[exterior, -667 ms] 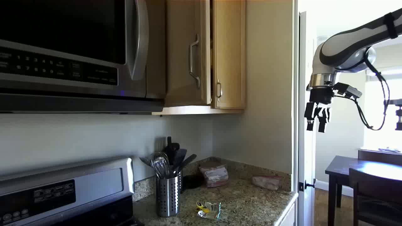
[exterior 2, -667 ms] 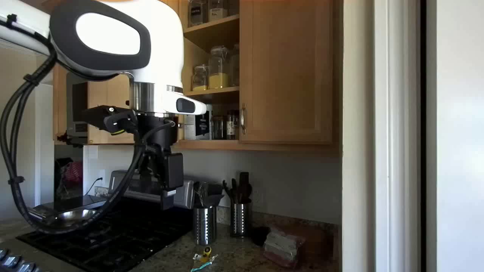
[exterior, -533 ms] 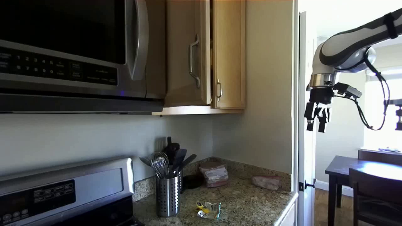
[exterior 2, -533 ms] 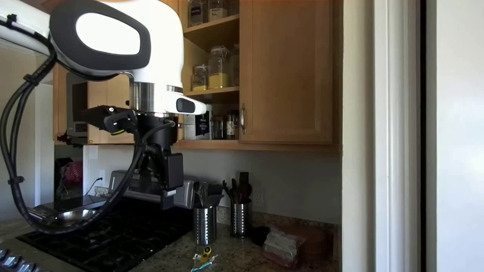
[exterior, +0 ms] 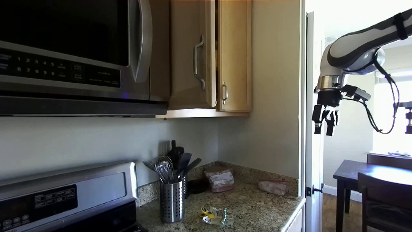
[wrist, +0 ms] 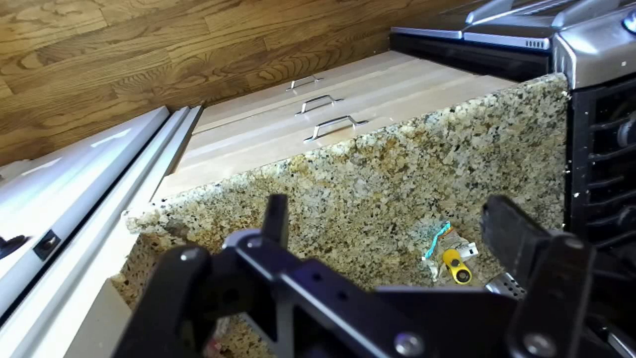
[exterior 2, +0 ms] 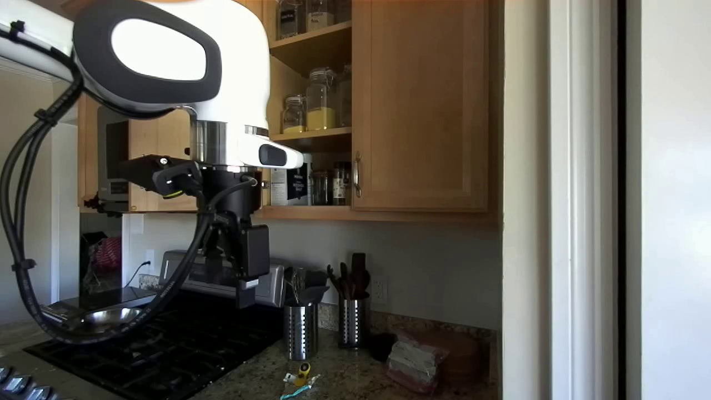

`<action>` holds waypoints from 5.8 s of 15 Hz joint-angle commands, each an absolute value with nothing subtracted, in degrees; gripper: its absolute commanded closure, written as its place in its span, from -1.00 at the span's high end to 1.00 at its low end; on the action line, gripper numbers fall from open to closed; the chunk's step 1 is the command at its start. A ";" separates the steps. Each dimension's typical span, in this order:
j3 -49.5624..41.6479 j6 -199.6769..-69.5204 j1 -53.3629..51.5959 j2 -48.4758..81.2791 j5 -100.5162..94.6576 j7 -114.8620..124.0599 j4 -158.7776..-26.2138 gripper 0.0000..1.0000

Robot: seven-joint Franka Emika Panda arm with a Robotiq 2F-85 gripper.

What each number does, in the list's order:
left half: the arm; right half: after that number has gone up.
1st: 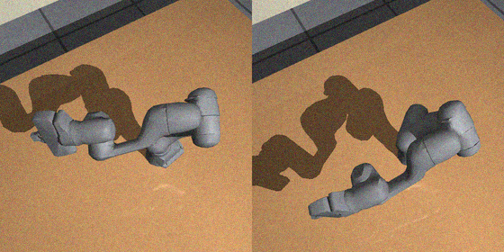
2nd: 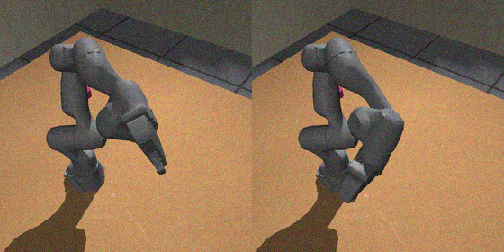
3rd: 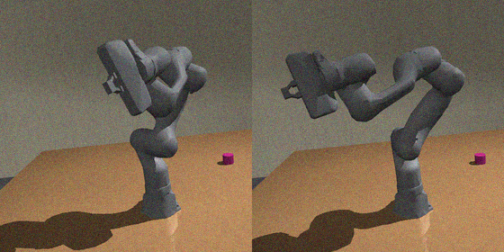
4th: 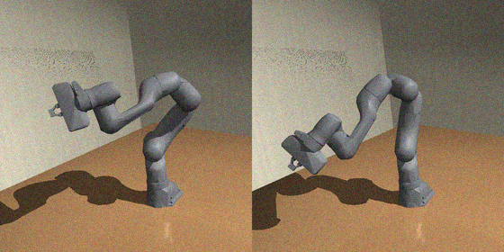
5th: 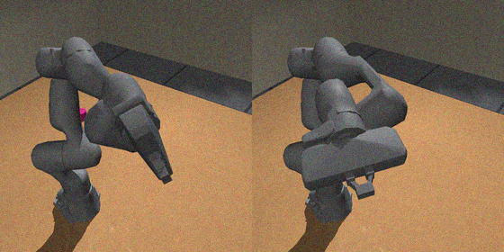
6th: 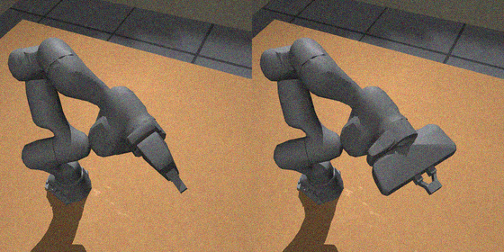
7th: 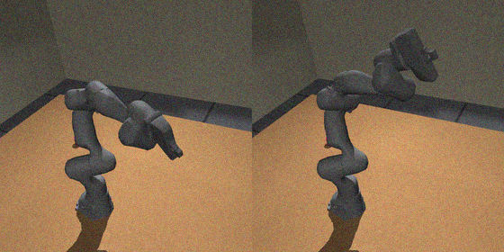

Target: Put the paper on the counter on the bottom shelf of the open cabinet and then close the cabinet door

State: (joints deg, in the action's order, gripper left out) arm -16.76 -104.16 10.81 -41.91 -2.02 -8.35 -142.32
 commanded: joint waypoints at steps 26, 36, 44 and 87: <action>2.49 -131.71 -0.97 -17.70 2.89 -1.01 -140.72 1.00; 4.04 -136.37 -1.75 -4.69 2.43 0.97 -133.45 1.00; 3.53 -138.64 -2.47 13.58 -1.03 4.26 -118.96 1.00; -3.81 -143.71 -3.39 50.83 -0.75 14.55 -89.62 0.27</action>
State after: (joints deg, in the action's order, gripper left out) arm -4.75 -143.74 -4.95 49.08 -2.50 16.27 -92.10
